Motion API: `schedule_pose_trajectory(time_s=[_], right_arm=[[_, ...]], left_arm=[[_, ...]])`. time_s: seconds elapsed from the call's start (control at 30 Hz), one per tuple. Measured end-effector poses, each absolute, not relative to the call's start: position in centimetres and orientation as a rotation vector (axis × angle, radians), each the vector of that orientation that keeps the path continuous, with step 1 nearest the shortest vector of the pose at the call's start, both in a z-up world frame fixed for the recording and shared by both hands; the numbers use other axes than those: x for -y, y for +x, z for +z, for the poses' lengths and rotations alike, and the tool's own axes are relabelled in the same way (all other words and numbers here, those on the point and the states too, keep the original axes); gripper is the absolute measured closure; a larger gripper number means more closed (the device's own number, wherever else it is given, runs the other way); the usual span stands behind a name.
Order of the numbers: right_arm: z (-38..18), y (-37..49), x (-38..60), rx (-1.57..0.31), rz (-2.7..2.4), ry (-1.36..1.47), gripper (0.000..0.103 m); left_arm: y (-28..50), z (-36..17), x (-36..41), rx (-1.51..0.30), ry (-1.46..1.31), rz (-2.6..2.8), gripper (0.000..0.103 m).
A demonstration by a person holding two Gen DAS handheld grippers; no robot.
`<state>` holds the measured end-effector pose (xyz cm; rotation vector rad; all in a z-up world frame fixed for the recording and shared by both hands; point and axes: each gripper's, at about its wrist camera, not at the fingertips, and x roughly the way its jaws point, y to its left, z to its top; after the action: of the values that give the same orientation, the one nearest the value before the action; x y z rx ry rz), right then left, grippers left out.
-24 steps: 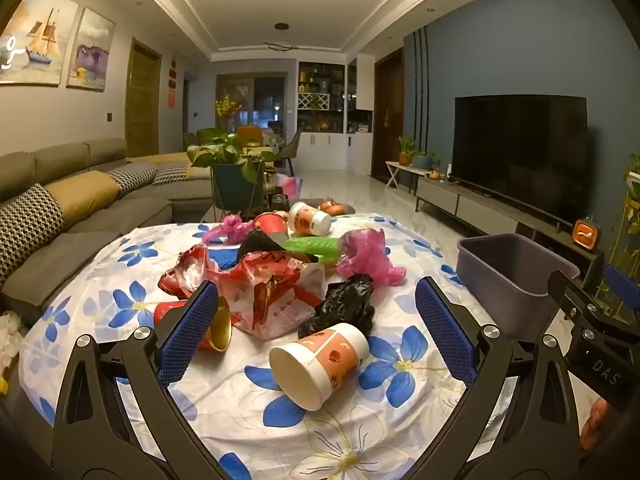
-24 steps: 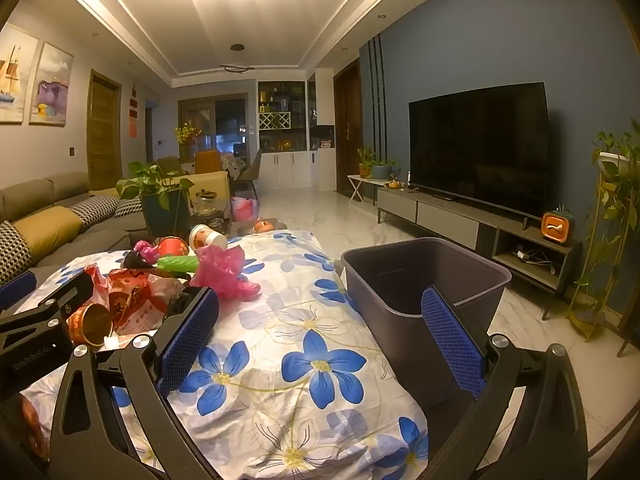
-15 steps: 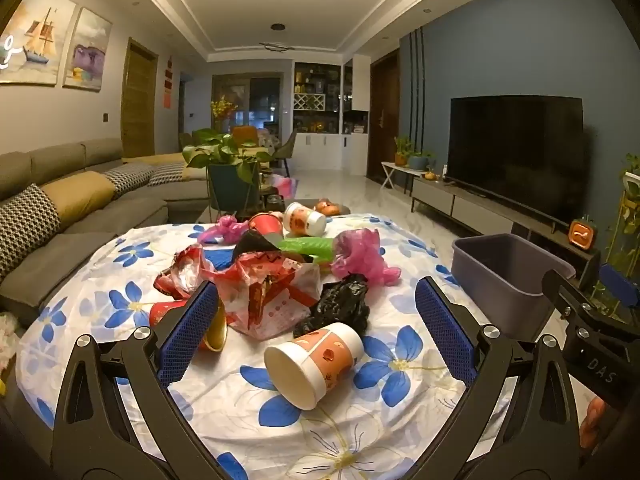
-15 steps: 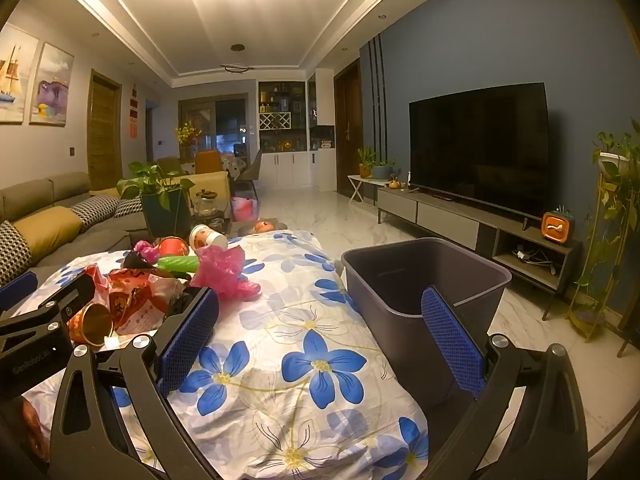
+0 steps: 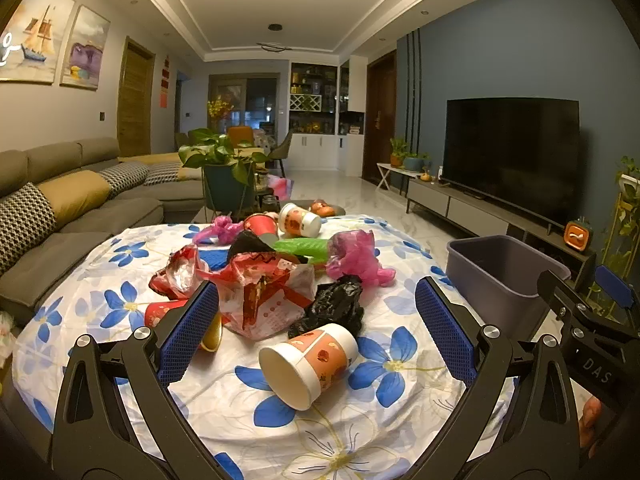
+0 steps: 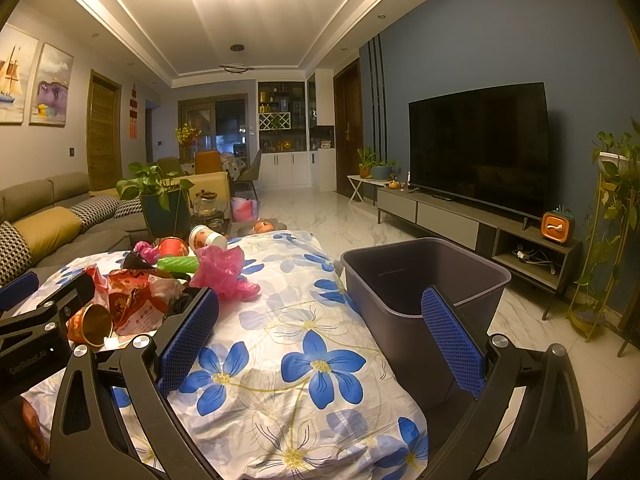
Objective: Collect trash
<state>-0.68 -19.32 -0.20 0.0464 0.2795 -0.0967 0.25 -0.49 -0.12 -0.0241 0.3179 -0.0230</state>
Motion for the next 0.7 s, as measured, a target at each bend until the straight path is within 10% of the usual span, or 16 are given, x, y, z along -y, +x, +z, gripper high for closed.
schedule_pose_trajectory(time_s=[0.7], right_arm=[[-0.04, -0.59, 19.34, -0.277, -0.094, 0.048, 0.005]], left_arm=[[0.25, -0.18, 0.61, -0.32, -0.025, -0.026, 0.006]])
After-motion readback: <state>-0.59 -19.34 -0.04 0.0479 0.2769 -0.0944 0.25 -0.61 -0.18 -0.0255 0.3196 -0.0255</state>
